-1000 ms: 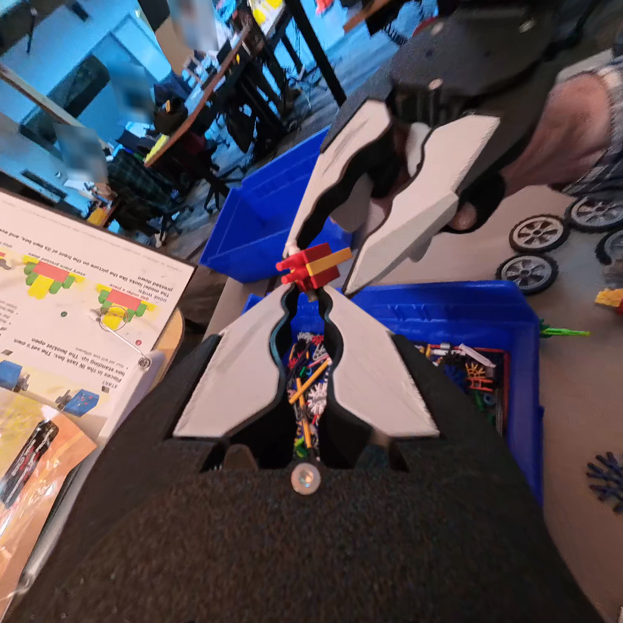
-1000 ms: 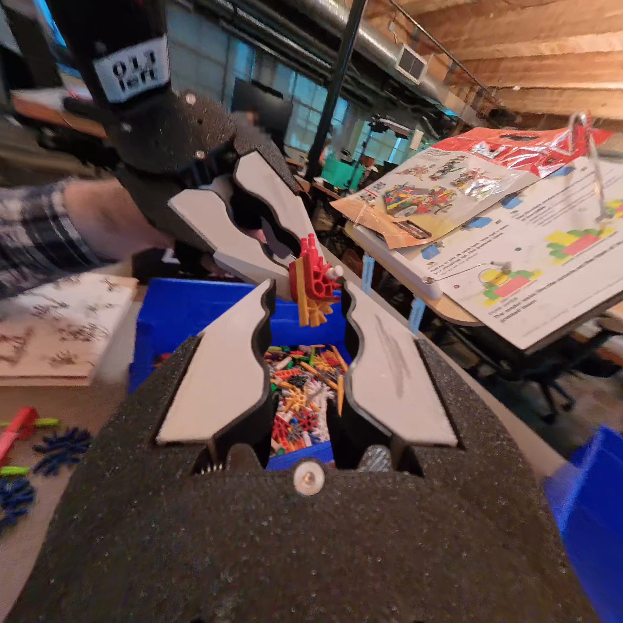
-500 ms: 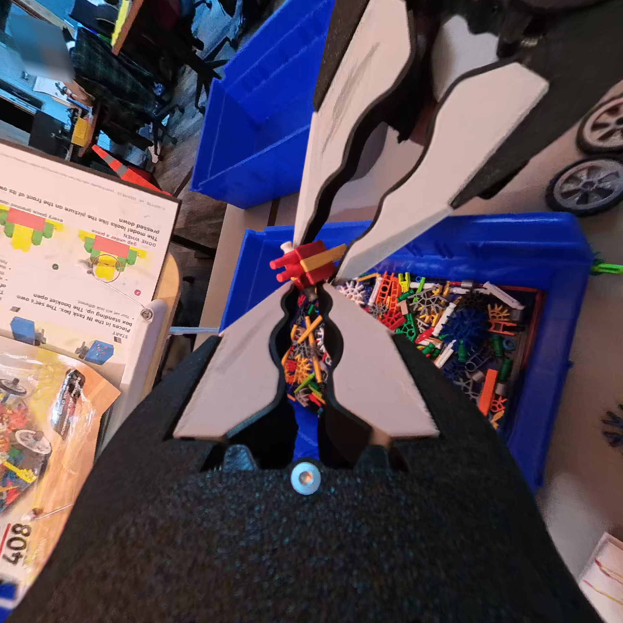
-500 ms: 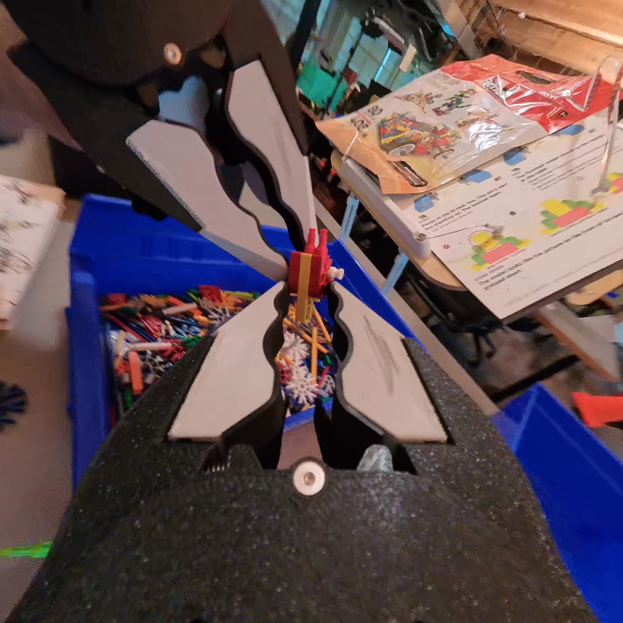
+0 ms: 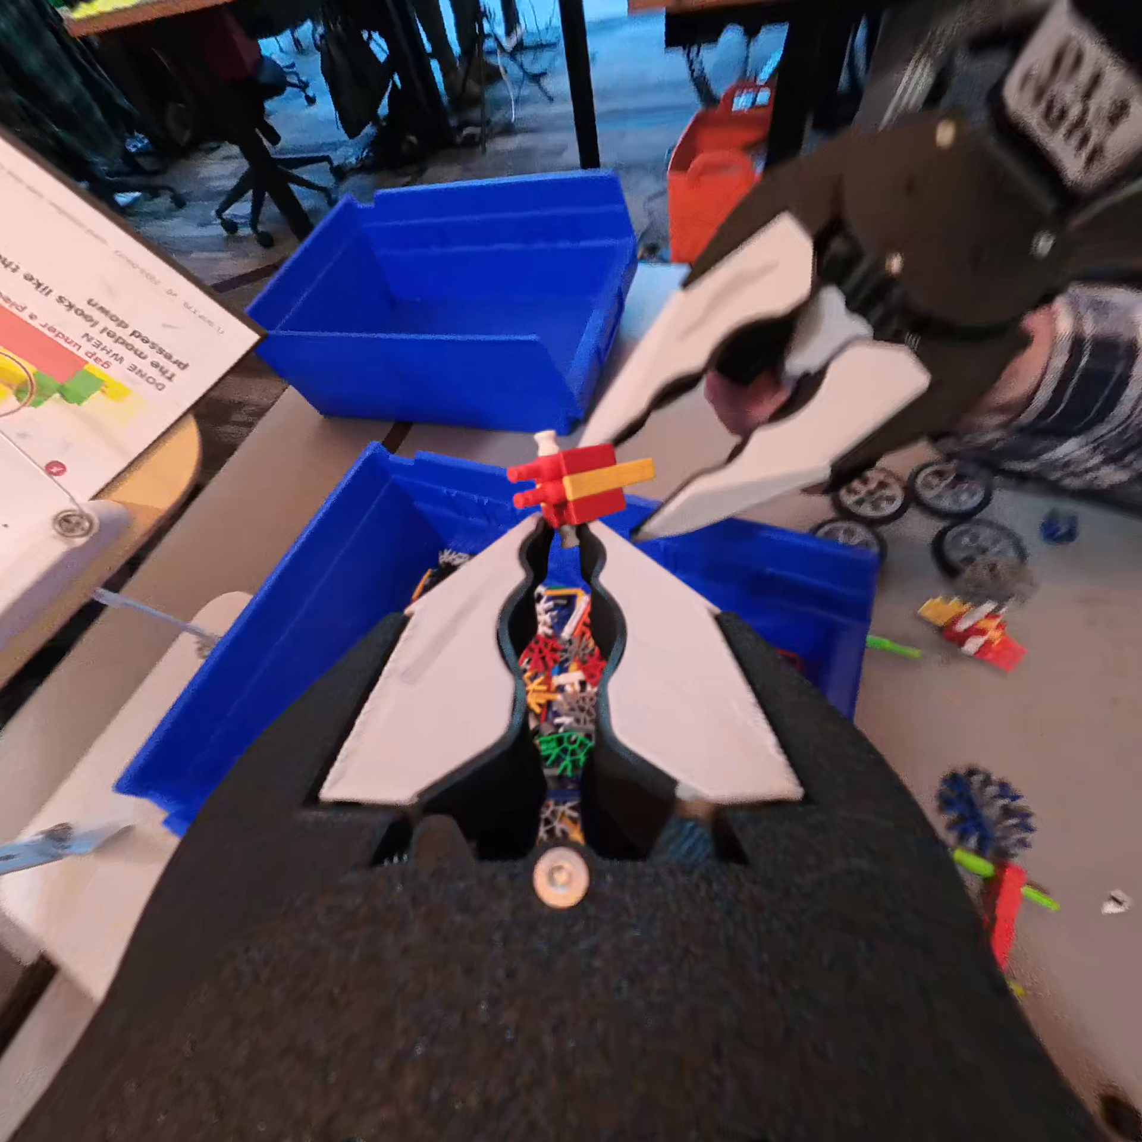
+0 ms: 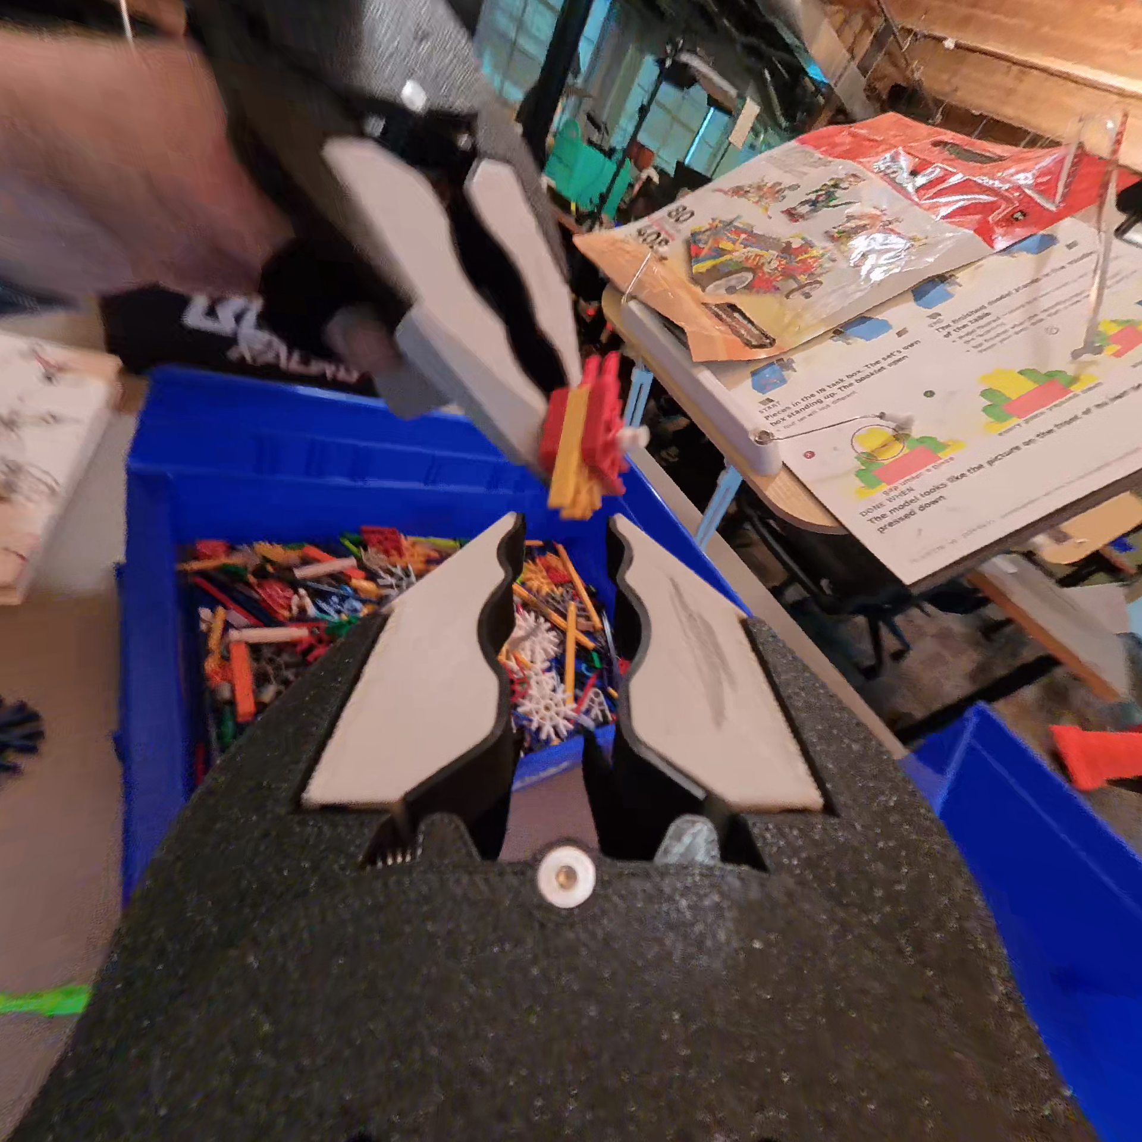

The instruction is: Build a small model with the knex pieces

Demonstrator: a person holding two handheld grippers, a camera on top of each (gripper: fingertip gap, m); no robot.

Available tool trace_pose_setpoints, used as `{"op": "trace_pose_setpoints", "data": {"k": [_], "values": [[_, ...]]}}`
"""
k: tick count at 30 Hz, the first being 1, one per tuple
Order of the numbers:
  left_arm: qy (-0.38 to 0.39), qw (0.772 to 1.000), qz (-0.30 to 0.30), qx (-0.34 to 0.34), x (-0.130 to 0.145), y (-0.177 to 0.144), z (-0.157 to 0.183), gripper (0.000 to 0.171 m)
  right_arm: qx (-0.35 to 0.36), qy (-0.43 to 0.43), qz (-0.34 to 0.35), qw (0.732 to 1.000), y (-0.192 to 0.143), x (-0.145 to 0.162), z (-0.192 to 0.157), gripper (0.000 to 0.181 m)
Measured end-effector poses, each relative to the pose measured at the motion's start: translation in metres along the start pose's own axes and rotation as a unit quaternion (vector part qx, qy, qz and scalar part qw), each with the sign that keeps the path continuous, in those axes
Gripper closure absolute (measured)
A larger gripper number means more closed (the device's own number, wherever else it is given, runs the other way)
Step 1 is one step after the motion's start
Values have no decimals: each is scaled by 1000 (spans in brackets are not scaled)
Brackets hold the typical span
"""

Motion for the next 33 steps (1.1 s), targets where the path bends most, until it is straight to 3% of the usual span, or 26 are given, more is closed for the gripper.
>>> {"op": "trace_pose_setpoints", "data": {"k": [5, 6, 7, 14, 19, 22, 24, 26, 30, 33], "values": [[-28, 999, -18, -10, 5, 2, -6, 165, 58, -82, -43, 994, 11, 3, -8, 154], [-34, 999, -23, -7, 6, 2, -6, 165, 66, -93, -54, 992, 13, 6, -8, 161], [-35, 999, -31, -3, 9, 4, -6, 165, 65, -100, -65, 991, 14, 9, -8, 181], [-23, 985, -158, -58, 47, 24, -19, 164, 76, -56, -90, 991, 10, 21, 10, 176], [-31, 978, -188, -86, 57, 30, -25, 134, 77, -26, -83, 993, 6, 22, 17, 176], [-11, 979, -183, -91, 48, 23, -21, 125, 84, -9, -76, 994, 1, 22, 25, 176], [16, 986, -157, -55, 32, 19, -3, 119, 83, 11, -64, 994, -4, 20, 30, 176], [70, 988, -126, 47, 16, 15, 37, 124, 85, 32, -56, 994, -8, 21, 36, 175], [157, 966, -111, 173, 2, 19, 108, 122, 79, 66, -41, 994, -12, 23, 44, 175], [199, 942, -145, 228, 10, 39, 150, 121, 78, 69, -40, 994, -12, 24, 44, 175]]}}
Point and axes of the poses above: each gripper's, where its closed fingertips meet, y out along the fingers, x out of its underside, z = x × y across the jaws, the point moved 5 cm from there along -y, back along the fingers, and after that the axes turned 5 degrees about -z, right-handed, at the moved point
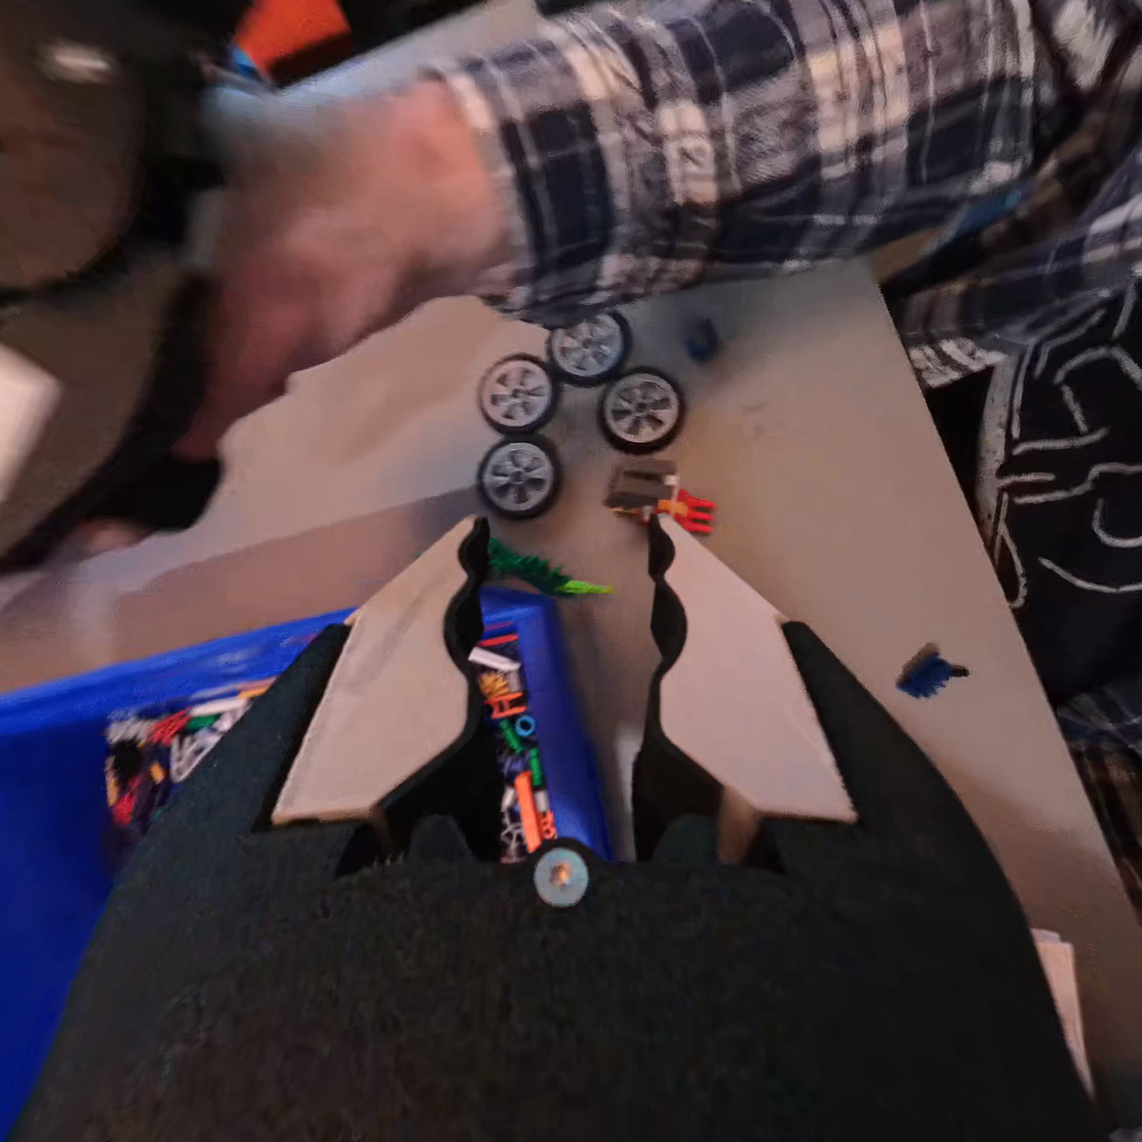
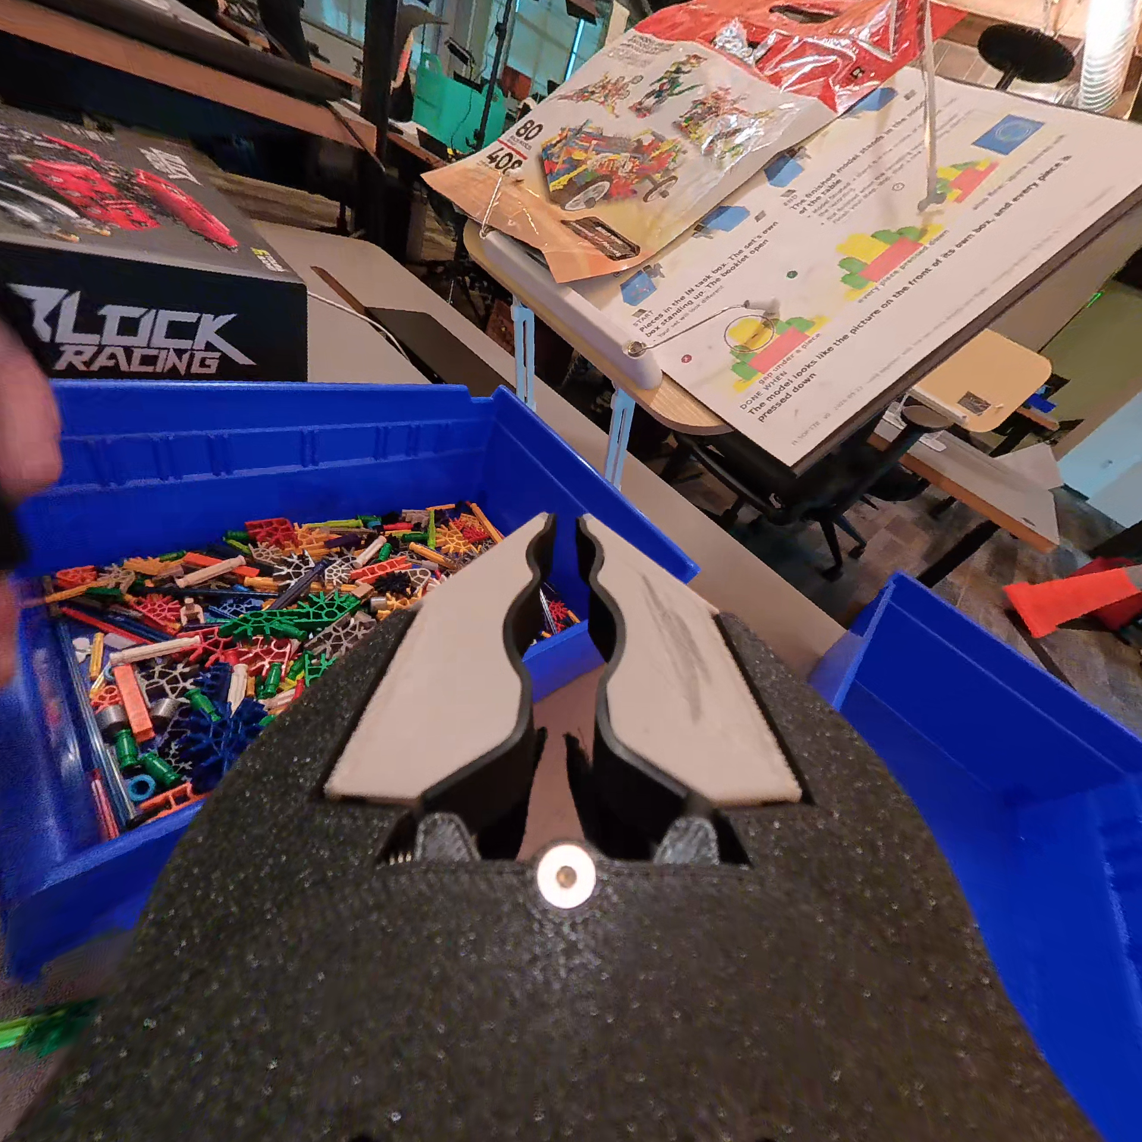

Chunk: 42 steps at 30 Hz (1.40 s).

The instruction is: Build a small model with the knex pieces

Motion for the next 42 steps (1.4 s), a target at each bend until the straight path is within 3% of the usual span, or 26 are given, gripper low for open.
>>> {"op": "trace_pose_setpoints", "data": {"k": [4, 7, 9, 12, 14, 19, 23, 25, 28, 33, 36, 39, 40, 41, 42], "values": [[29, 997, -60, 33, 3, 38, 17, 121, -2, -4, -6, 1000, 3, 2, -1, 175], [32, 996, -60, 55, -1, 52, 23, 126, -6, -5, -6, 1000, 3, 2, -3, 176], [33, 997, -59, 40, -4, 57, 22, 143, -7, -5, -6, 1000, 4, 2, -3, 176], [43, 997, -50, 47, -5, 56, 24, 145, -10, -2, -4, 1000, 4, 3, -3, 176], [34, 999, -32, 24, -5, 47, 14, 145, -18, 3, 4, 1000, 2, 1, -3, 175], [-33, 994, 100, -15, -7, -15, -22, 146, -77, 70, 77, 992, -10, -15, -3, 170], [-76, 979, 173, -81, 5, -67, -48, 146, -172, 196, 185, 947, -32, -33, 8, 158], [-83, 969, 201, -116, 9, -88, -57, 146, -218, 215, 208, 929, -39, -35, 8, 148], [-66, 957, 237, -155, 13, -109, -61, 146, -286, 194, 180, 921, -37, -32, -10, 135], [-43, 950, 244, -192, 14, -120, -61, 155, -343, 118, 109, 926, -26, -25, -50, 137], [-36, 953, 230, -196, 18, -117, -61, 156, -358, 109, 102, 922, -25, -25, -59, 139], [-40, 956, 209, -202, 21, -108, -66, 157, -353, 111, 90, 924, -19, -21, -61, 147], [-45, 956, 213, -197, 21, -106, -67, 157, -352, 112, 87, 925, -17, -20, -62, 152], [-51, 955, 220, -194, 21, -106, -68, 157, -347, 111, 86, 927, -16, -19, -61, 170], [-58, 952, 225, -198, 21, -107, -71, 158, -343, 107, 84, 929, -15, -19, -62, 171]]}}
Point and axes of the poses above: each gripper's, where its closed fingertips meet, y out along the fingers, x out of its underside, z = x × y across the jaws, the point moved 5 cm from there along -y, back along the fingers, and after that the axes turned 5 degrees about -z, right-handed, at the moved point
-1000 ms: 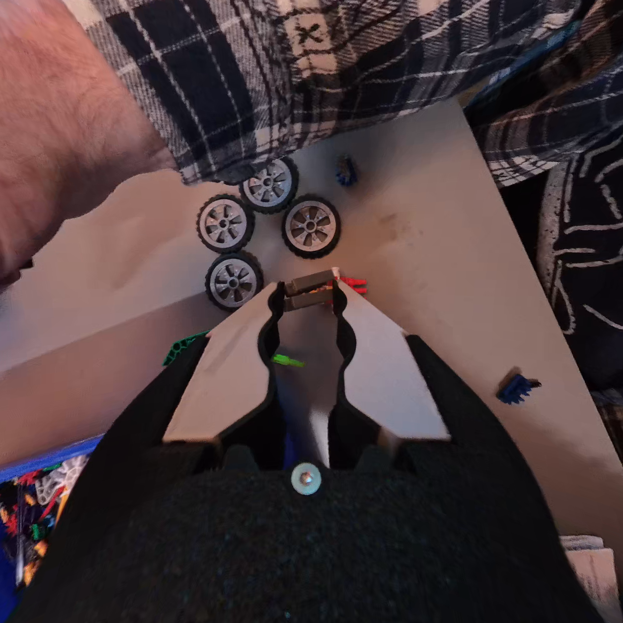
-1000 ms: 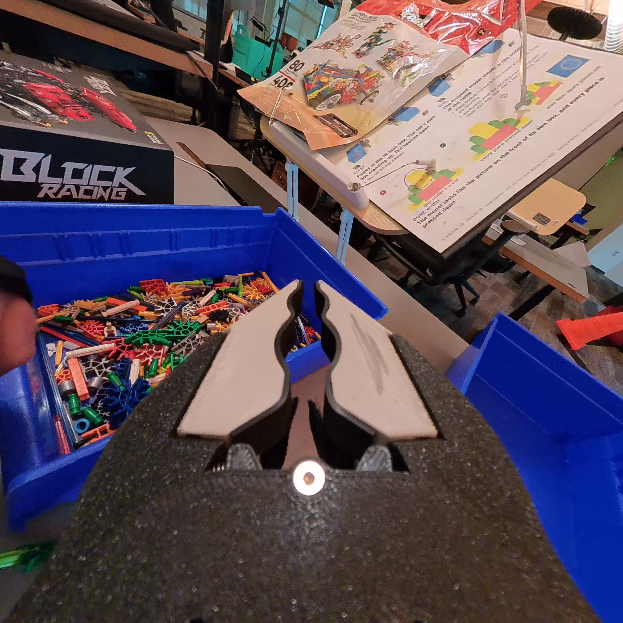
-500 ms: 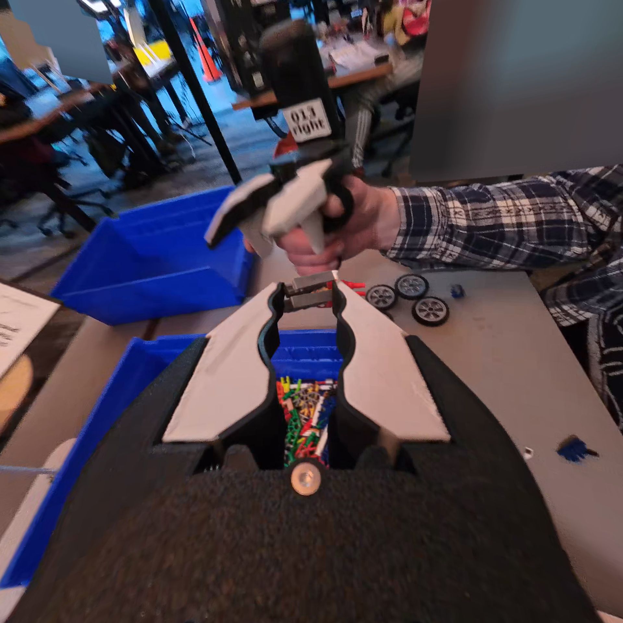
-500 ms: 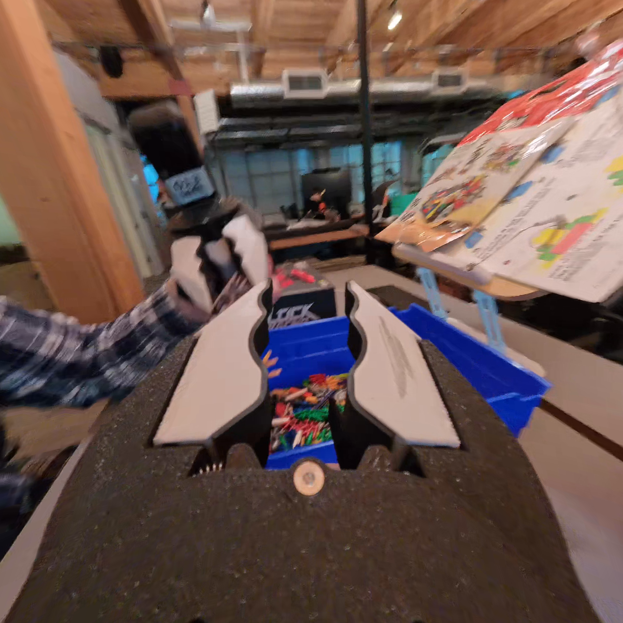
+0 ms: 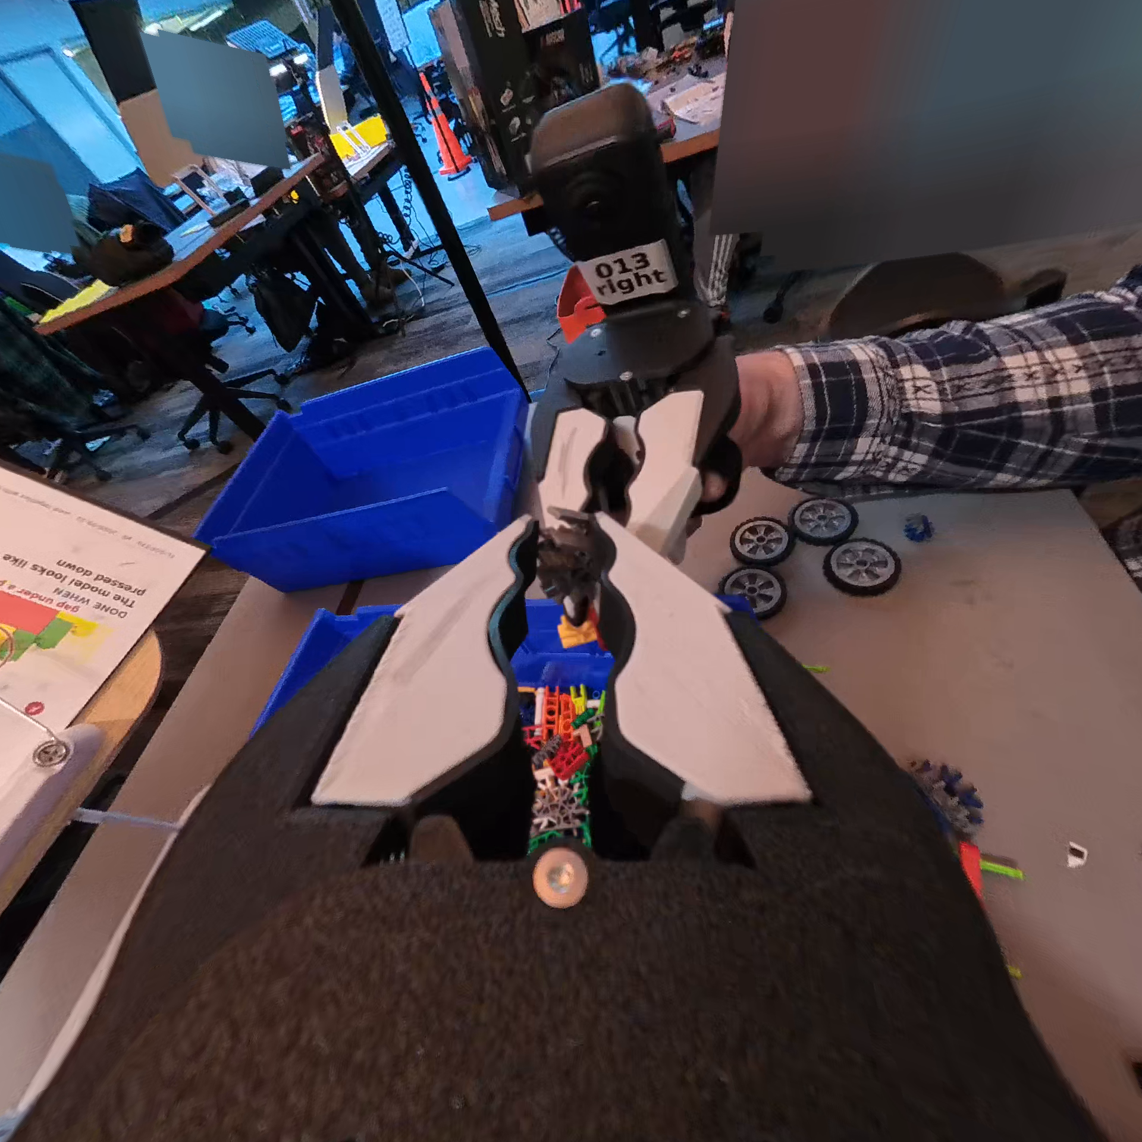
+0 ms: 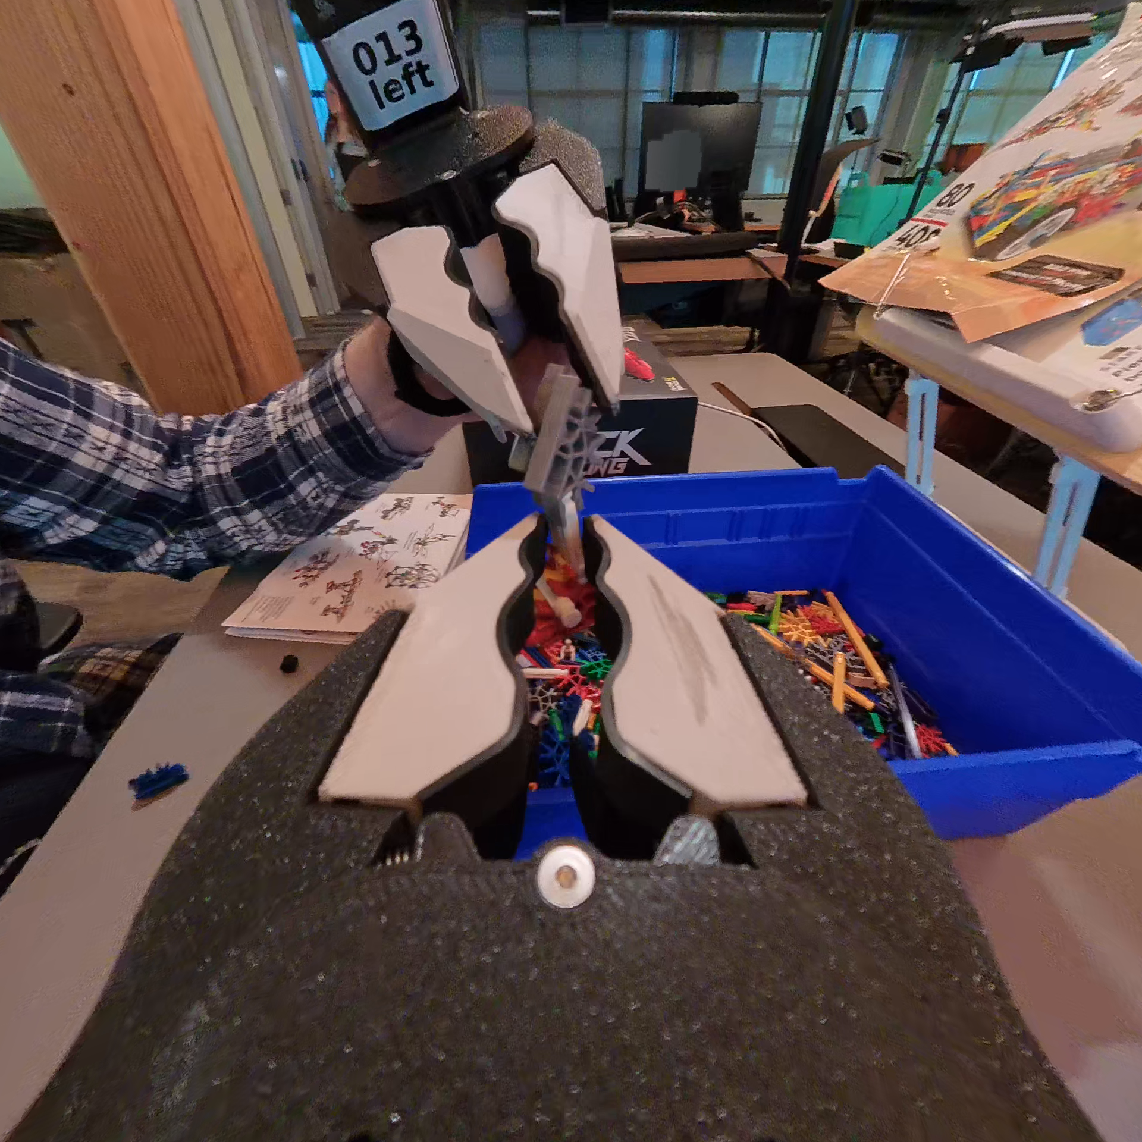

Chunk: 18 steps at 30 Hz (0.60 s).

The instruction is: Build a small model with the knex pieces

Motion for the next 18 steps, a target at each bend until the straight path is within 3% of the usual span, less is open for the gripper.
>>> {"op": "trace_pose_setpoints", "data": {"k": [6, 8, 12, 15, 18], "values": [[-95, 994, 32, -44, 3, -6, -26, 163, 89, -33, 17, 995, -6, -9, 13, 178], [-125, 990, 63, -25, 1, -8, -28, 166, 98, -41, 23, 994, -8, -12, 13, 178], [-126, 990, 53, -30, 7, -7, -31, 166, 116, -40, 13, 992, -4, -9, 17, 178], [-136, 989, 47, -27, 10, -9, -33, 166, 163, -86, -5, 983, -3, -9, 18, 178], [-149, 987, 47, -31, 13, -11, -37, 167, 239, -171, -41, 955, 0, -10, 18, 177]]}}
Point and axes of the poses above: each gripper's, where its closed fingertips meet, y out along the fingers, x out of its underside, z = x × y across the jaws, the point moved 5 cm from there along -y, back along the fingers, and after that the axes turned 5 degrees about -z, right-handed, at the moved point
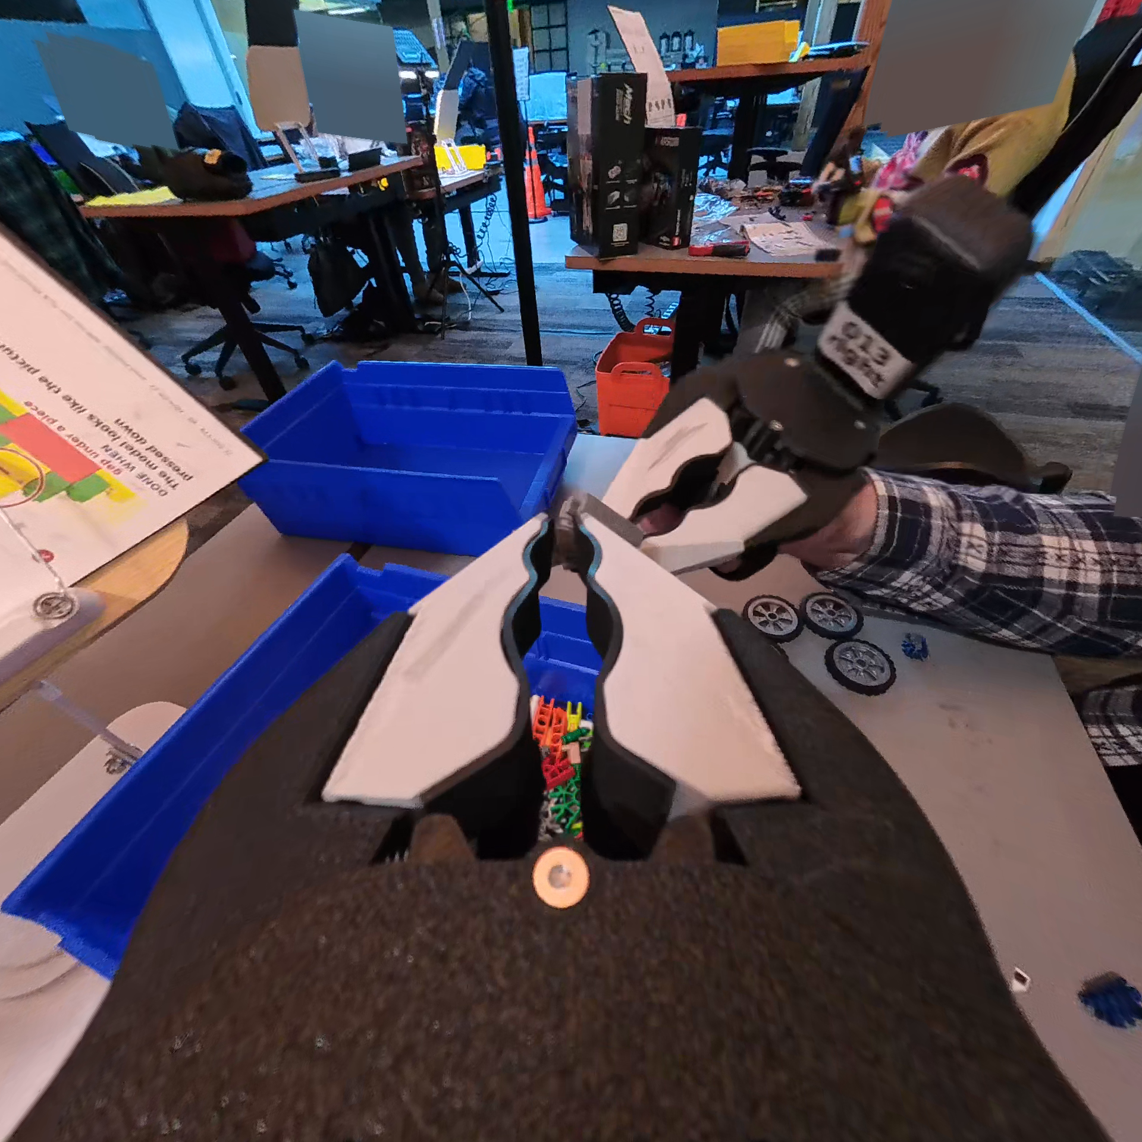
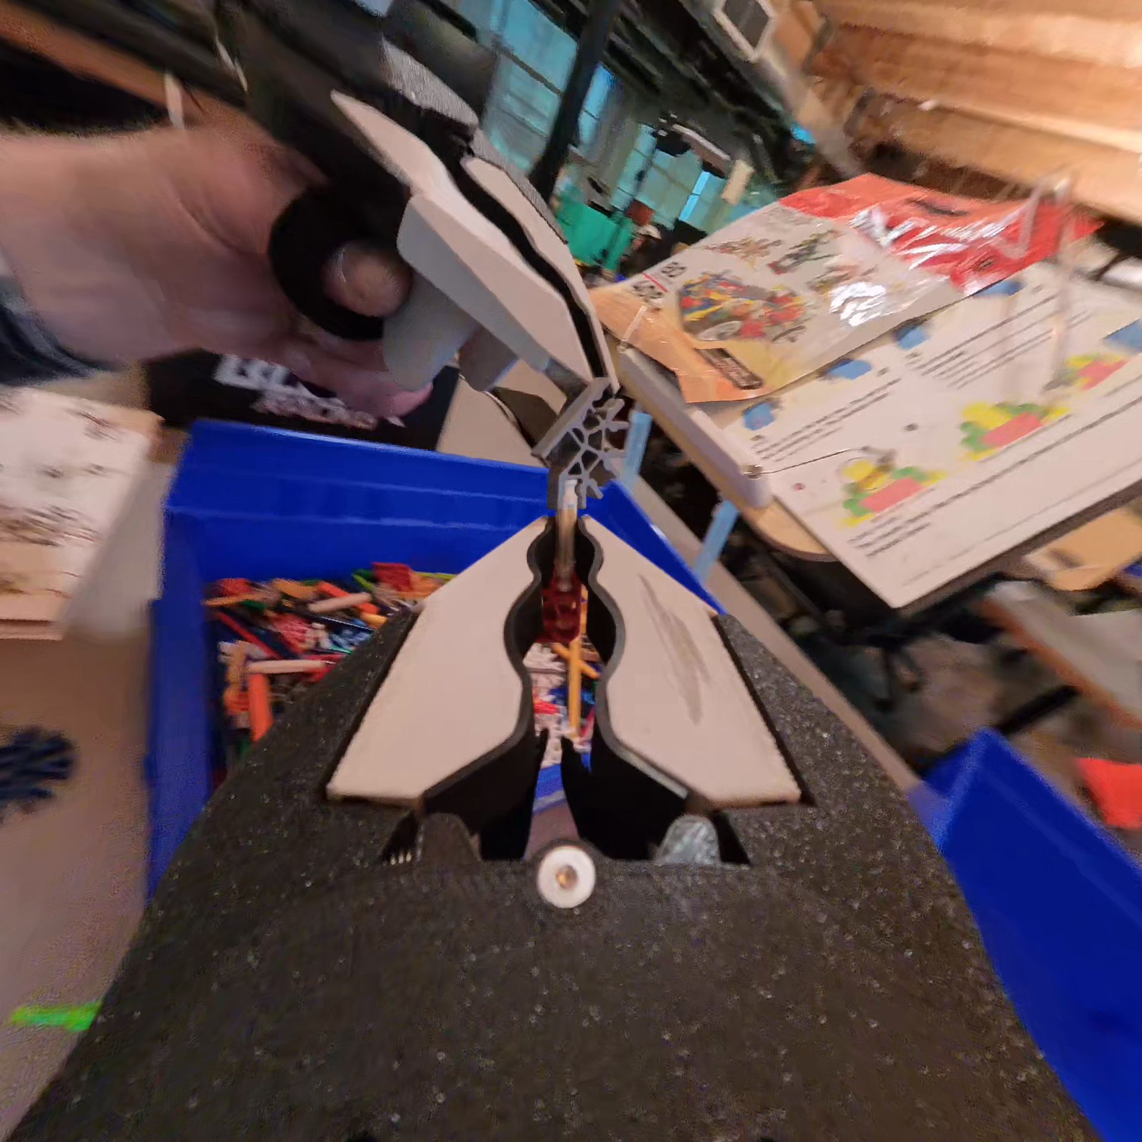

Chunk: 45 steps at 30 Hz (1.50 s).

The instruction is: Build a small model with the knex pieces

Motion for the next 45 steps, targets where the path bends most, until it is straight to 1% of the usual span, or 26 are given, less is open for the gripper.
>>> {"op": "trace_pose_setpoints", "data": {"k": [2, 4, 5, 6, 7, 8, 9, 11, 13, 14, 16, 17, 18, 20, 23, 26, 28, 29, 32, 33, 35, 36, 40, 41, 43, 45], "values": [[-15, 1000, 7, -1, 1, 0, -3, 168, 37, -38, -14, 998, 1, -2, -1, 178], [-54, 998, 13, 18, 2, -1, -6, 169, 58, -47, -14, 997, 1, -2, 1, 178], [-67, 997, 17, 27, 3, -1, -8, 169, 56, -41, -13, 997, 2, -1, 2, 178], [-69, 997, 19, 28, 4, -1, -9, 170, 55, -37, -15, 998, 3, 0, 2, 177], [-60, 998, 20, 14, 4, 0, -10, 169, 63, -44, -21, 997, 4, 2, 2, 177], [-42, 999, 22, -4, 2, 0, -10, 166, 71, -53, -31, 996, 5, 3, 2, 177], [-25, 999, 20, -7, -1, 0, -6, 160, 76, -59, -37, 995, 6, 4, 3, 178], [13, 1000, 2, -11, -4, 0, 3, 152, 100, -79, -41, 991, 4, 2, 5, 177], [37, 997, -40, -58, 0, 5, 1, 152, 116, -107, -54, 986, 4, 2, 4, 177], [44, 996, -45, -62, 0, 6, 3, 151, 129, -124, -61, 982, 5, 2, 3, 177], [50, 996, -51, -55, 1, 10, 7, 147, 144, -160, -81, 973, 10, 5, 0, 177], [56, 995, -65, -61, 4, 13, 7, 145, 147, -169, -90, 970, 13, 7, -3, 177], [62, 992, -84, -74, 8, 16, 5, 143, 152, -177, -93, 968, 15, 7, -4, 177], [69, 984, -129, -100, 18, 22, 1, 146, 162, -180, -99, 965, 16, 7, -5, 177], [52, 984, -132, -104, 19, 26, 1, 143, 183, -196, -112, 957, 16, 10, -2, 177], [31, 985, -134, -104, 20, 26, -1, 147, 197, -210, -122, 950, 18, 11, -1, 177], [17, 988, -118, -99, 18, 25, -1, 159, 209, -225, -128, 943, 19, 11, -2, 177], [1, 988, -122, -98, 19, 26, -2, 160, 218, -222, -133, 941, 20, 11, 0, 176], [2, 989, -115, -93, 17, 27, 1, 166, 238, -219, -137, 936, 21, 12, 2, 176], [13, 989, -114, -91, 16, 28, 3, 168, 240, -213, -136, 938, 21, 12, 2, 176], [40, 986, -131, -90, 17, 27, 6, 169, 216, -197, -123, 948, 22, 13, 1, 175], [66, 984, -141, -85, 18, 26, 8, 169, 196, -194, -116, 954, 22, 13, -1, 175], [135, 978, -149, -57, 16, 18, 19, 169, 124, -159, -77, 977, 18, 9, -8, 173], [141, 978, -146, -46, 14, 16, 21, 169, 105, -151, -68, 981, 16, 7, -10, 174], [175, 973, -145, -28, 16, 13, 27, 169, 61, -139, -60, 987, 15, 5, -16, 175], [183, 972, -148, -22, 17, 12, 28, 168, 27, -112, -62, 991, 15, 5, -20, 177]]}}
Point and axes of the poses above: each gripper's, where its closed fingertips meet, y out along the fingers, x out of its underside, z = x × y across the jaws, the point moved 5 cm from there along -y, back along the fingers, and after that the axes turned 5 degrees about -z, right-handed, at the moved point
